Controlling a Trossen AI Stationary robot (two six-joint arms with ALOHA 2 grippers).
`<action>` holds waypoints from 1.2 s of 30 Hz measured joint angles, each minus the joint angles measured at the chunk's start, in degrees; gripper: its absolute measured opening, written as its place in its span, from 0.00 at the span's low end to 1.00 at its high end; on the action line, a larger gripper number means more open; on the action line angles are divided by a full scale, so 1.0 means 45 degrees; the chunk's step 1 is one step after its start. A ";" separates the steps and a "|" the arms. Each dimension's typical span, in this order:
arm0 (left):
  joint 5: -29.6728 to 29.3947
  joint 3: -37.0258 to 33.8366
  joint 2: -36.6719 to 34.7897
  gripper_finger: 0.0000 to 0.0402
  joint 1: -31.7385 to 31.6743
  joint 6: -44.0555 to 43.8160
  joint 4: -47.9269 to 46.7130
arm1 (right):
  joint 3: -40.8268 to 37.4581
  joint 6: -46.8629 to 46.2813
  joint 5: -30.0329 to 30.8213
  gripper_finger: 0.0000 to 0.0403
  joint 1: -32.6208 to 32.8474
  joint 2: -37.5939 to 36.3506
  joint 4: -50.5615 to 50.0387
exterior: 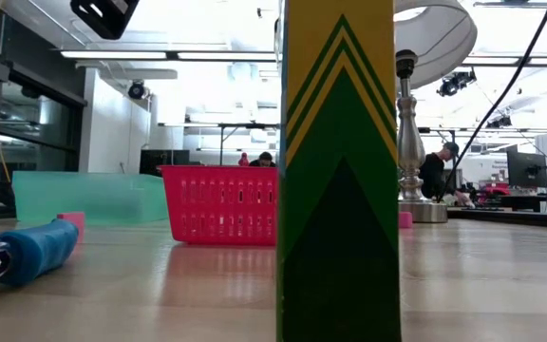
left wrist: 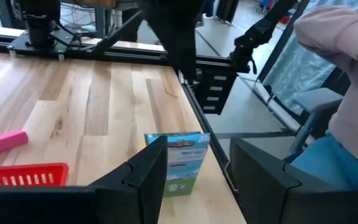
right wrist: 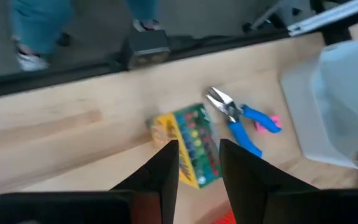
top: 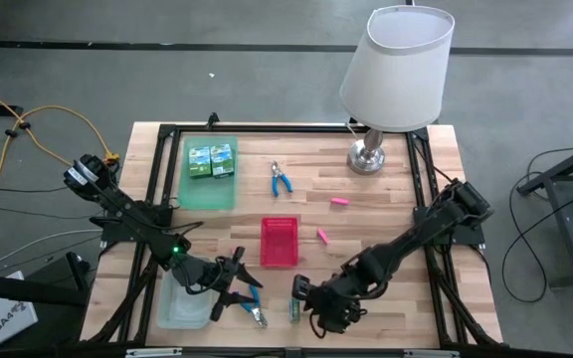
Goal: Pick & Place School Supplies
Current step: Put the yellow crayon box into the green bin
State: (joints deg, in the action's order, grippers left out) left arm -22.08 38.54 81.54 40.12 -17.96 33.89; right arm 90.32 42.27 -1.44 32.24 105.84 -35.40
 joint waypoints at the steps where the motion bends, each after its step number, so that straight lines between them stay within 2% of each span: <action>1: -0.0128 0.0000 0.0000 0.42 0.0004 -0.0001 0.0000 | 0.0030 -0.0021 -0.0334 0.27 -0.0079 0.0000 -0.0127; 5: -0.0560 0.0000 0.0000 0.42 0.0000 -0.0019 0.0005 | 0.0021 -0.0063 -0.0837 0.27 -0.0313 0.0010 -0.0797; 14: -0.0756 0.0000 0.0000 0.42 0.0000 -0.0405 0.0005 | 0.0012 -0.0874 0.0680 0.27 -0.0356 0.0010 -0.0471; 20: -0.0755 0.0000 0.0000 0.42 0.0000 -0.0879 0.0005 | -0.0004 0.0656 0.0667 0.27 -0.0313 0.0015 -0.0139; 28: -0.0830 -0.0005 0.0000 0.42 0.0000 -0.0879 0.0005 | -0.0033 0.1680 0.0535 0.27 -0.0187 0.0015 0.0463; 33: -0.0828 -0.0005 0.0000 0.42 0.0000 -0.0879 0.0005 | -0.0107 0.3172 -0.0467 0.27 -0.0409 0.0363 0.0683; 36: -0.0828 -0.0010 0.0000 0.42 0.0000 -0.0879 0.0005 | -0.0101 0.3885 -0.0431 0.27 -0.0570 0.0719 0.1049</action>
State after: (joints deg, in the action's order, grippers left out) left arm -25.80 38.50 81.54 40.12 -21.91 33.91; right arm 89.86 59.75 -3.38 29.68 109.08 -30.68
